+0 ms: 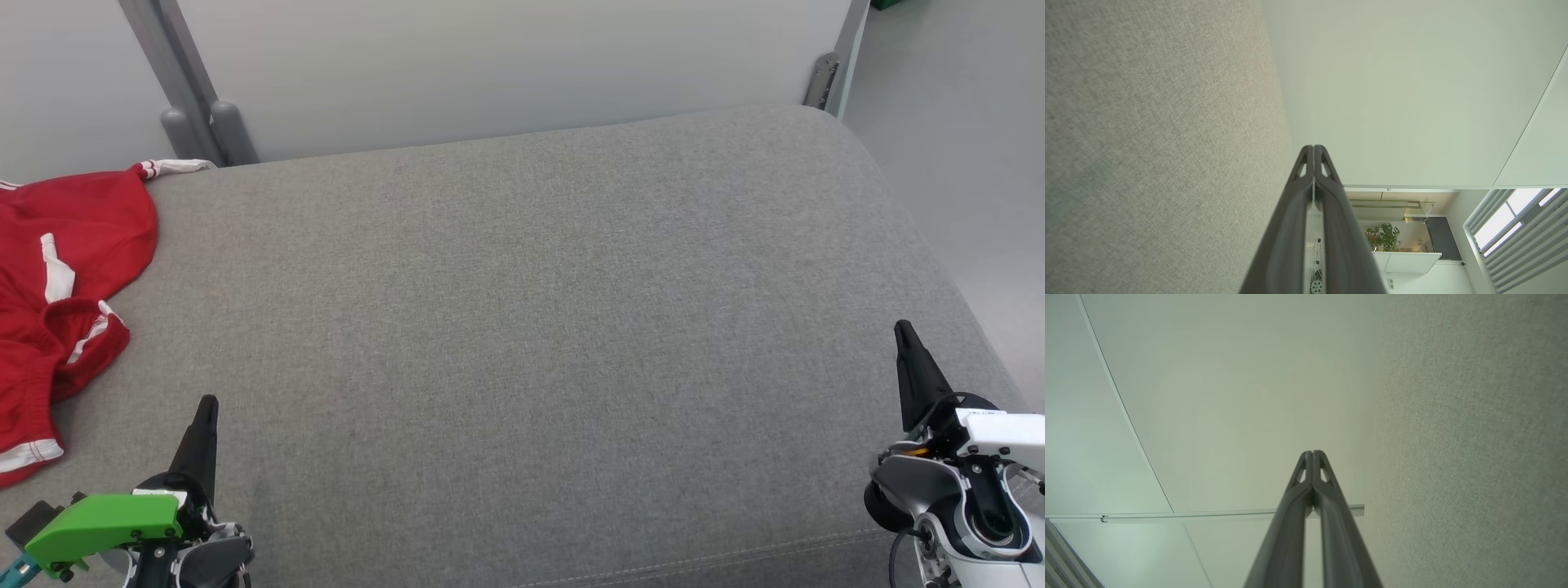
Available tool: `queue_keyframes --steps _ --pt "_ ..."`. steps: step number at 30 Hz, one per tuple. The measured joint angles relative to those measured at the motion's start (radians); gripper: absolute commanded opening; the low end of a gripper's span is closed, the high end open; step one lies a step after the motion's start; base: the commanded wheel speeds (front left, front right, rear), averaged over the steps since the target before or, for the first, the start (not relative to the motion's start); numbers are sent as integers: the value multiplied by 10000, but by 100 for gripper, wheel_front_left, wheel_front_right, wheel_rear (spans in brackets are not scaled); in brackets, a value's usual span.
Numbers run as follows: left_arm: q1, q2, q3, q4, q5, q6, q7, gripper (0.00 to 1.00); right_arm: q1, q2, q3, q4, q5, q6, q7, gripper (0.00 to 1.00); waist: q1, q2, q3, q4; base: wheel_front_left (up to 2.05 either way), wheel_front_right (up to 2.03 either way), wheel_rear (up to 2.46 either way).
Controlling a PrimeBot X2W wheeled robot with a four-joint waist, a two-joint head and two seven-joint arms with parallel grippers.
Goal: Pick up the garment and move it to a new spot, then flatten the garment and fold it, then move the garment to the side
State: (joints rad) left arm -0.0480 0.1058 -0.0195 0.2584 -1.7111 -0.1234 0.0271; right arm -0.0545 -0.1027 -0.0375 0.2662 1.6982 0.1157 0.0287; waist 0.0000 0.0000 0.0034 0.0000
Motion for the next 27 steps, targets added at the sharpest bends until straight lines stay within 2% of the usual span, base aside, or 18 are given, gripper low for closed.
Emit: queue_keyframes --steps 27 --pt "0 -29 58 6 84 0 82 0 0 15 -46 0 -25 0 46 0 0 0 0 0 0 0 0"
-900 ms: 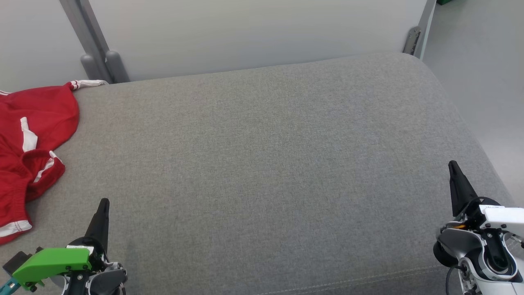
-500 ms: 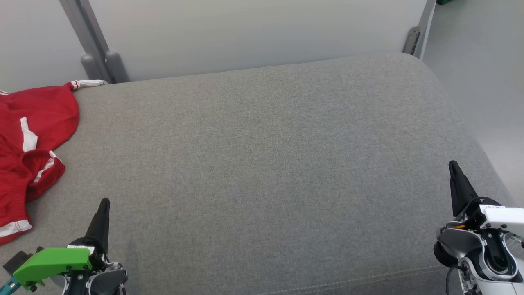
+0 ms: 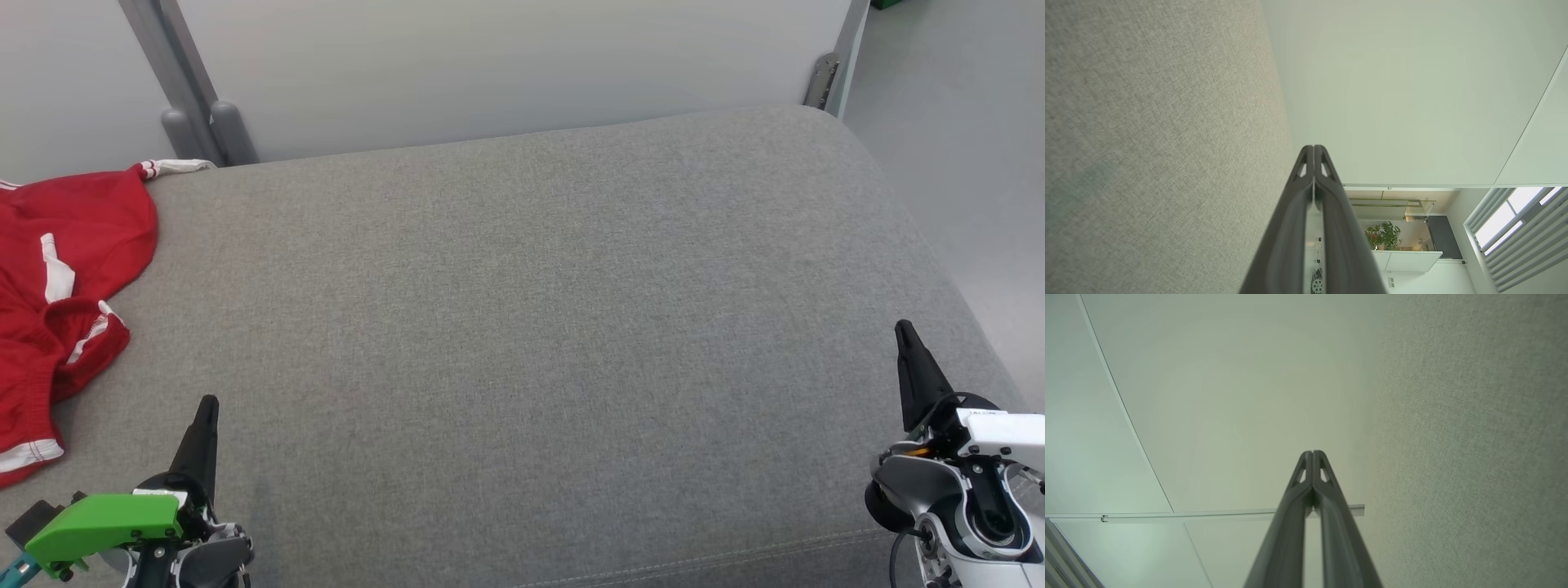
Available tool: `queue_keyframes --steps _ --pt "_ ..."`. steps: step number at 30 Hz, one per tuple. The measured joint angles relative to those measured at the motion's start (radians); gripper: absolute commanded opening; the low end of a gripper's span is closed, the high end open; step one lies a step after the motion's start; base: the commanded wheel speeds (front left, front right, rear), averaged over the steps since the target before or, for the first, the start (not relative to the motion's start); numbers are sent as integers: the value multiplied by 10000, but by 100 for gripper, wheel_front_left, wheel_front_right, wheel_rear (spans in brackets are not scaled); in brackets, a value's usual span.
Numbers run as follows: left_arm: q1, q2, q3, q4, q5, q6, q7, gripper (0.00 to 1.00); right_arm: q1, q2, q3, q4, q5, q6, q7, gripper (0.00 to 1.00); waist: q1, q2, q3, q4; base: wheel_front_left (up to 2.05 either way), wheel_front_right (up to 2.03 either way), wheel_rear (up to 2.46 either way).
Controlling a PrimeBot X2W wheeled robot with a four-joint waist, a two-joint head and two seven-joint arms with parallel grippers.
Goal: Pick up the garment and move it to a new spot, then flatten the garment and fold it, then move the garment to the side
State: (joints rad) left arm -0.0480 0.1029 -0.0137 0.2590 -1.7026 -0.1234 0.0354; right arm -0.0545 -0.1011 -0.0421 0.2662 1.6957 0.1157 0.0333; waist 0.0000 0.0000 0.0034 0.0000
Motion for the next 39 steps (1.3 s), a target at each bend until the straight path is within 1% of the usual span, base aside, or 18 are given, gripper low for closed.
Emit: queue_keyframes --steps 39 --pt "0 -54 63 8 4 0 6 0 0 44 -58 0 -59 0 58 0 0 0 0 0 0 0 0"
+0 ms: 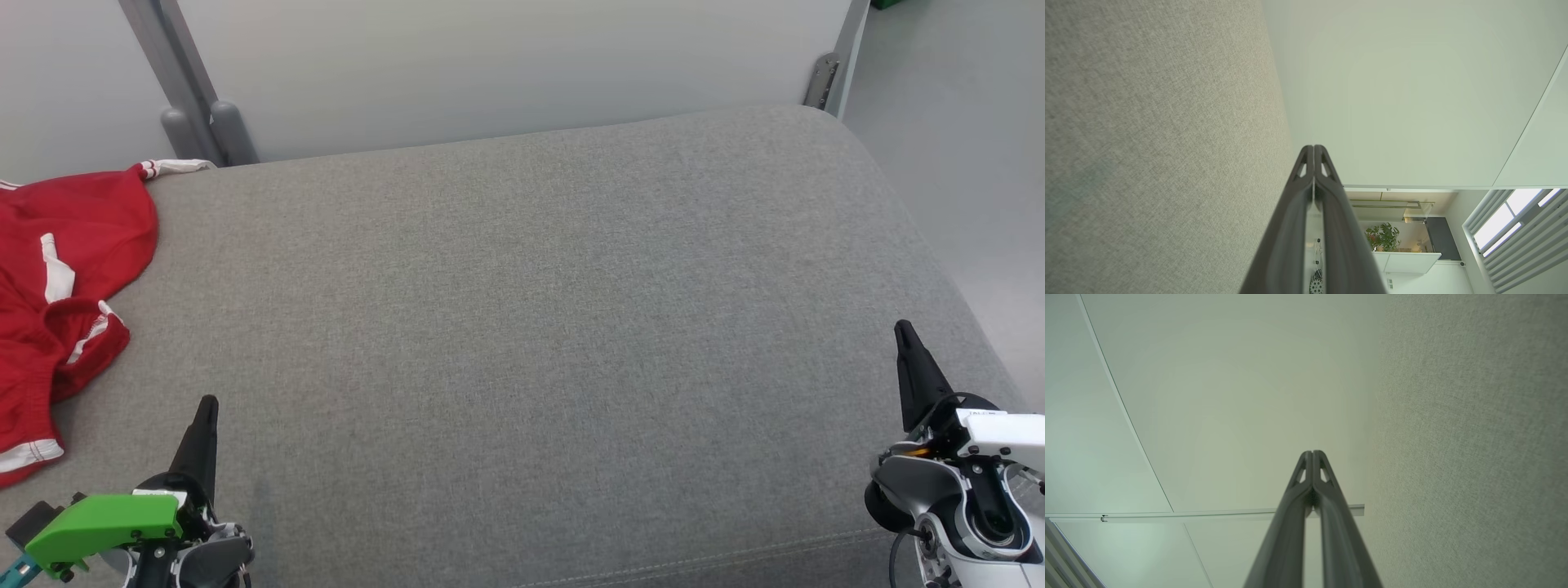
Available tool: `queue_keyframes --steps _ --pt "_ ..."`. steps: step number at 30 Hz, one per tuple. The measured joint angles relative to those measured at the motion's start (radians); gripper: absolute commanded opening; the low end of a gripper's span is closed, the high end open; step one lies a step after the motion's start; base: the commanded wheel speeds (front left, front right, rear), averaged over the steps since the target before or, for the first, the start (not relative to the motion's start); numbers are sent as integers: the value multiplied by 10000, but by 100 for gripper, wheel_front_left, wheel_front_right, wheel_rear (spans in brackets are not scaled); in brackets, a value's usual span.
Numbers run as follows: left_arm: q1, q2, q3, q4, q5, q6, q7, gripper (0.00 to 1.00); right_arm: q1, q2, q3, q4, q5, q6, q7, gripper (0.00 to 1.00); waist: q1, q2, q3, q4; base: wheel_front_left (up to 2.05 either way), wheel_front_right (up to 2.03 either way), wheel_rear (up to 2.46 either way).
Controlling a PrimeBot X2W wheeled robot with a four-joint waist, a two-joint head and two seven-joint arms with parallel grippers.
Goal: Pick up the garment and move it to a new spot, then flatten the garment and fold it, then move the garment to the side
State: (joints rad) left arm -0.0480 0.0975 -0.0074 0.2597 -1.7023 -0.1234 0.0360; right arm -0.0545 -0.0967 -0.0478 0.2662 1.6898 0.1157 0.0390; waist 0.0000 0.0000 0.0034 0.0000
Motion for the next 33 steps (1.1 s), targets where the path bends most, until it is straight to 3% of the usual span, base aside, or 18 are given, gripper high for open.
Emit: queue_keyframes --steps 31,32,33 --pt "0 -54 31 4 17 0 44 0 0 13 -38 0 -13 0 15 0 0 0 0 0 0 0 0" --pt "0 -56 31 4 17 0 44 100 0 15 -40 0 -13 0 15 100 0 0 0 0 0 0 0" --pt "18 -79 25 56 10 4 40 100 23 31 -36 48 -10 -17 12 100 0 0 -1 0 0 0 0"
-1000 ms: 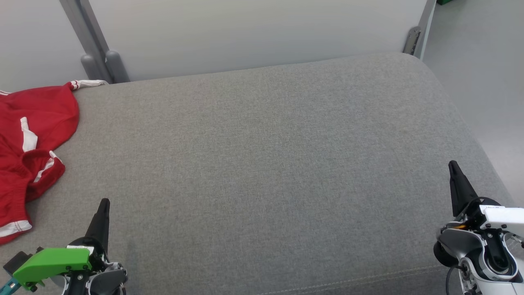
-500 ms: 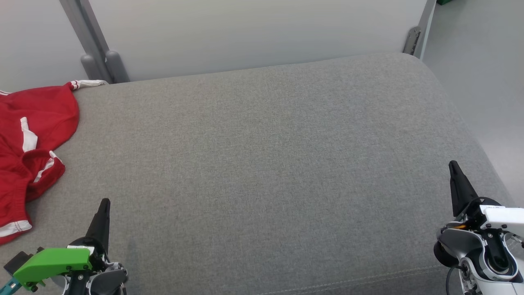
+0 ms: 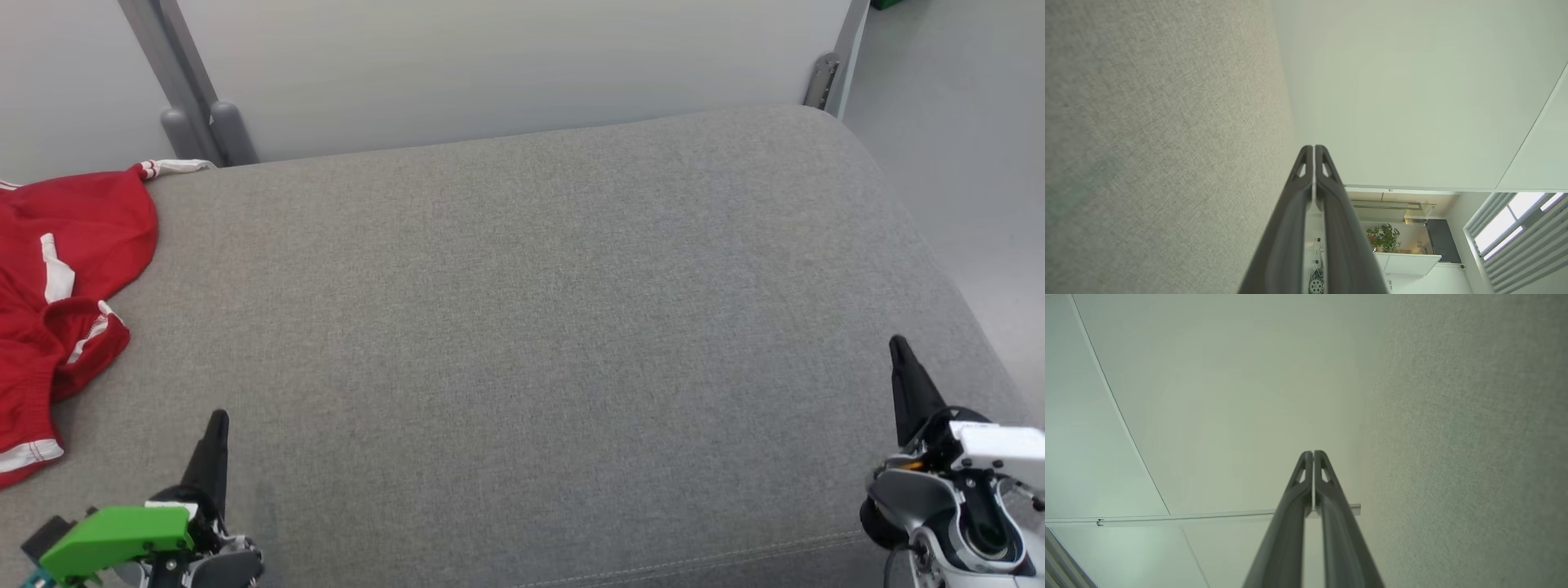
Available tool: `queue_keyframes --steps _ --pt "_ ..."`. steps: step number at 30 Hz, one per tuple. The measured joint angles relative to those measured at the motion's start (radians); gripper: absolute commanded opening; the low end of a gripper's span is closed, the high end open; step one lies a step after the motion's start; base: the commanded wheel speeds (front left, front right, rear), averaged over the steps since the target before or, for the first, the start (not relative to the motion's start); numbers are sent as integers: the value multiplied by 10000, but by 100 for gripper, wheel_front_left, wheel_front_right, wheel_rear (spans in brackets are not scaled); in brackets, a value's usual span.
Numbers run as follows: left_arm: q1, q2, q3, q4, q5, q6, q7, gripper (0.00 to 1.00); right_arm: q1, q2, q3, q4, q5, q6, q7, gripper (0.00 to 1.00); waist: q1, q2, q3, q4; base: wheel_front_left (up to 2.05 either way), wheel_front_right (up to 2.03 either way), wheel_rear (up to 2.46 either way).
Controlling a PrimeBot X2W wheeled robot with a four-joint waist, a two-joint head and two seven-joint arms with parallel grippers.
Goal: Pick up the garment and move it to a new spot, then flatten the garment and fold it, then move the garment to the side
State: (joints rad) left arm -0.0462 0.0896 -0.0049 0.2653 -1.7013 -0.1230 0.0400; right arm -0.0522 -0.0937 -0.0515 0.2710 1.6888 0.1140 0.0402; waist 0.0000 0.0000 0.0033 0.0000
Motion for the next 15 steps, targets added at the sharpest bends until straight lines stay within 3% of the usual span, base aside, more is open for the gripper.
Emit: queue_keyframes --steps 15 --pt "405 -219 -274 232 13 4 -111 100 447 232 88 159 -487 -10 -303 100 0 1 -1 -19 0 0 0"
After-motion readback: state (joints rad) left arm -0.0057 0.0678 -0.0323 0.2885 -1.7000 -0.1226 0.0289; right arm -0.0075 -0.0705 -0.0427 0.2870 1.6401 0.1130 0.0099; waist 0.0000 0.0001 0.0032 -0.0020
